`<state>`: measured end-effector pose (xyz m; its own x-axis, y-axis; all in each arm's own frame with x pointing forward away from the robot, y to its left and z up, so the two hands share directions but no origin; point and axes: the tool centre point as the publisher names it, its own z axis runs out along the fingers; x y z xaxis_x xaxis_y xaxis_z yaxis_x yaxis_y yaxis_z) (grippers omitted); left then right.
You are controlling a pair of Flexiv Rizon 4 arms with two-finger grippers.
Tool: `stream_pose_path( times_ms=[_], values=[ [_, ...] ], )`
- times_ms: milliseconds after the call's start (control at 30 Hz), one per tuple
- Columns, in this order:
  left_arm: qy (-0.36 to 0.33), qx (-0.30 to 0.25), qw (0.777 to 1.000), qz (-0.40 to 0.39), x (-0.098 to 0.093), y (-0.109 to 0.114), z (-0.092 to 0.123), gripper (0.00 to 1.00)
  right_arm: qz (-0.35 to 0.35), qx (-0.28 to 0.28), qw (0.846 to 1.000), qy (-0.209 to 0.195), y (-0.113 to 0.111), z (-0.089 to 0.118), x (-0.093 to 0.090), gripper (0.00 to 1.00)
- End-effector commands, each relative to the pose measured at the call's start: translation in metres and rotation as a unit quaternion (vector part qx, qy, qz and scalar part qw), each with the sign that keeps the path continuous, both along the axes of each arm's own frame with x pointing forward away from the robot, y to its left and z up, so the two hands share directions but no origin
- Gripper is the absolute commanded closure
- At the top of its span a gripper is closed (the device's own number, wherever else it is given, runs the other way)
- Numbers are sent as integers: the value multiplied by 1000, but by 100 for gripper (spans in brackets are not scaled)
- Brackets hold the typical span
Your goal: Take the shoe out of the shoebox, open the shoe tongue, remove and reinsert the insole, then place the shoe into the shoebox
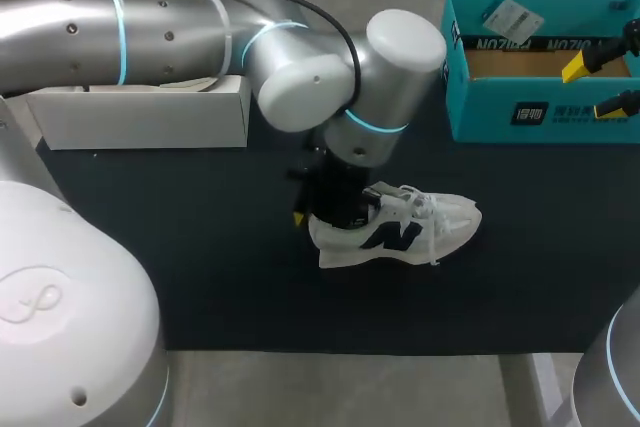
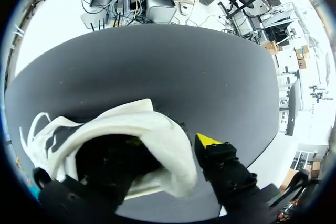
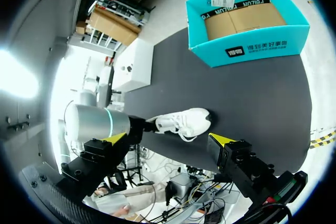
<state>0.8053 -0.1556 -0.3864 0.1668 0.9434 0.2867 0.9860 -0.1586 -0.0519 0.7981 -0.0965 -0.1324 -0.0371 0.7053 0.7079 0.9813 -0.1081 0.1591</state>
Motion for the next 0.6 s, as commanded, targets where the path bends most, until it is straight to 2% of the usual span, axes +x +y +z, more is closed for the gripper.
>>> stream_pose_path(
  times_ms=[33, 133, 200, 333, 500, 600],
  values=[
    [11, -27, 1000, -5, -3, 7, 33, 0, -1, -1, 1000, 1, 0, 0, 0, 0],
    [37, -59, 998, 12, -5, 6, 57, 0, -1, -1, 1000, 1, 0, 0, 0, 0],
    [77, -89, 992, 50, -4, 7, 72, 0, -1, -1, 1000, 1, 0, 0, 0, 0],
    [150, -132, 968, 149, 2, 11, 93, 0, -1, -1, 1000, 1, 0, 0, 0, 0],
    [182, -163, 938, 244, 6, 19, 109, 0, -1, -1, 1000, 1, 0, 0, 0, 0],
    [218, -214, 889, 340, 7, 32, 113, 0, -1, -1, 1000, 1, 0, 0, 0, 0]
  ],
)
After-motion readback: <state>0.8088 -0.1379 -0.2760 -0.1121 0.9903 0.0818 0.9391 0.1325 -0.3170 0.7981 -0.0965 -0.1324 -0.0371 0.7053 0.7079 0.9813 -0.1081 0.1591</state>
